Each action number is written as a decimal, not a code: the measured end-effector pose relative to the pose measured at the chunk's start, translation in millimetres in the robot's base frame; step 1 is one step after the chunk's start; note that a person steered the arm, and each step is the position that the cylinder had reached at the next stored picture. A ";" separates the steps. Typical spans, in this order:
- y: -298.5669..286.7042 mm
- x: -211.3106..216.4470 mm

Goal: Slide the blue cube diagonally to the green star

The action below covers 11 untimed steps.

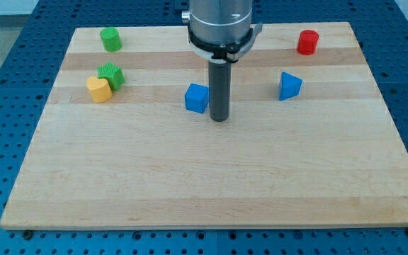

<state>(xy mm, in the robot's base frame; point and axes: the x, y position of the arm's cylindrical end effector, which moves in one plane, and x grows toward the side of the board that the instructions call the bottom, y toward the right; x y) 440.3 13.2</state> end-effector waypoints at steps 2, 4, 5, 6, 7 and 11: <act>19.8 -61.2; -1.0 -70.3; -24.5 -60.3; -38.1 -29.4; -38.0 -14.2; -67.3 27.6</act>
